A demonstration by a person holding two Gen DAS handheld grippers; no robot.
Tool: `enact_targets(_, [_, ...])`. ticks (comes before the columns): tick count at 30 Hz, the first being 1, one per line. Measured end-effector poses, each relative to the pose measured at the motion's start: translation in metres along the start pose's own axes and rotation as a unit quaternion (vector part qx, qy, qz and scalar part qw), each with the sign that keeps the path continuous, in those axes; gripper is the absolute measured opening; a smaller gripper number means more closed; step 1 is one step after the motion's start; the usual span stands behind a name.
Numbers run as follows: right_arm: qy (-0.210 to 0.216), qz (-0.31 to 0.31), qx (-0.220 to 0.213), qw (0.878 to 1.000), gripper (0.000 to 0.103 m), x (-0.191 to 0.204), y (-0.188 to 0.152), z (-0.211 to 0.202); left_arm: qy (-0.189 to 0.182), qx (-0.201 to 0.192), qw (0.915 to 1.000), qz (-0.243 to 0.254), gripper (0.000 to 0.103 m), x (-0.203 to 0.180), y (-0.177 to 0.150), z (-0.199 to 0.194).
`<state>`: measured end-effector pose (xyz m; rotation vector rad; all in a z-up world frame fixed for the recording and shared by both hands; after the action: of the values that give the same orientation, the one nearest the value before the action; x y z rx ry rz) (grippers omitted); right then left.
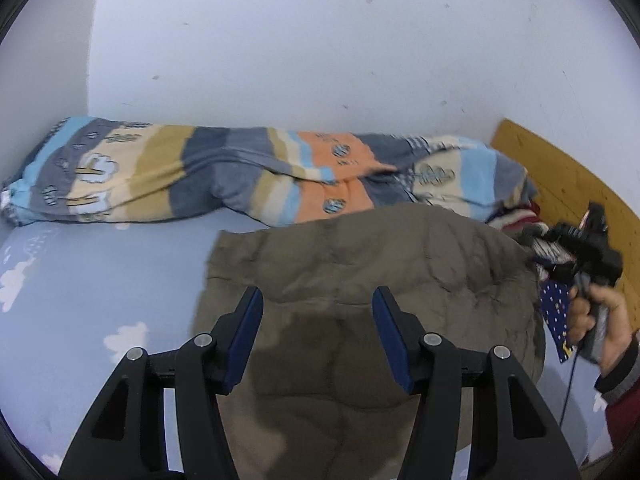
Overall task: Fold large clothes
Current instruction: 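Carry the hem over the jacket body with both grippers and lay it down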
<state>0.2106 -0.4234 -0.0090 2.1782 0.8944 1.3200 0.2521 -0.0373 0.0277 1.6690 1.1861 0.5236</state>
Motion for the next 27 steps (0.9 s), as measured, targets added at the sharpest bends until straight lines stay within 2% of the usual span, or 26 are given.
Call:
enact_targets(3, [0.021,0.011,-0.026,0.999,0.066,0.004,0.015,-0.017,-0.008,0.012,0.9996,0.023,0.056,-0.023,-0.009,0.022])
enact_targets(5, [0.031,-0.011,-0.029,0.999,0.066,0.014,0.015,-0.023,-0.008,0.018,0.9989,0.043,0.056,-0.038,-0.016,0.038])
enact_targets(8, [0.029,-0.082,0.003,0.996,0.068,0.034,-0.019,-0.013,-0.001,0.035,0.9969,0.07,0.056,-0.057,-0.034,0.068])
enact_targets(11, [-0.006,-0.183,0.038,0.982,0.068,0.046,-0.068,0.012,0.018,0.05,0.9957,0.075,0.056,-0.061,-0.047,0.103])
enact_targets(14, [-0.015,-0.216,0.06,0.975,0.068,0.049,-0.1,0.041,0.041,0.085,0.9936,0.062,0.056,-0.05,-0.06,0.138])
enact_targets(16, [-0.024,-0.231,0.067,0.97,0.068,0.046,-0.11,0.061,0.045,0.124,0.9904,0.042,0.056,-0.04,-0.076,0.163])
enact_targets(17, [-0.033,-0.239,0.074,0.968,0.068,0.042,-0.114,0.071,0.049,0.131,0.9893,0.041,0.058,-0.036,-0.079,0.169])
enact_targets(21, [-0.07,-0.267,0.094,0.957,0.068,0.023,-0.123,0.105,0.046,0.127,0.9899,0.042,0.059,-0.031,-0.087,0.187])
enact_targets(27, [-0.09,-0.273,0.109,0.952,0.073,0.0,-0.132,0.131,0.043,0.111,0.9925,0.03,0.06,-0.026,-0.095,0.204])
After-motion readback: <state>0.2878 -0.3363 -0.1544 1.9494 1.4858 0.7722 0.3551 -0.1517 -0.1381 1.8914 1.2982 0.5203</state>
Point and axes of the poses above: each gripper's, at about its wrist camera, not at the fingertips, and z roughly the way its jaws point, x to its left, y to its top, the point moved 9 cm from there along z, roughly the way its jaws point, and after that the axes turned 10 degrees about -x, right-handed, at the moved point
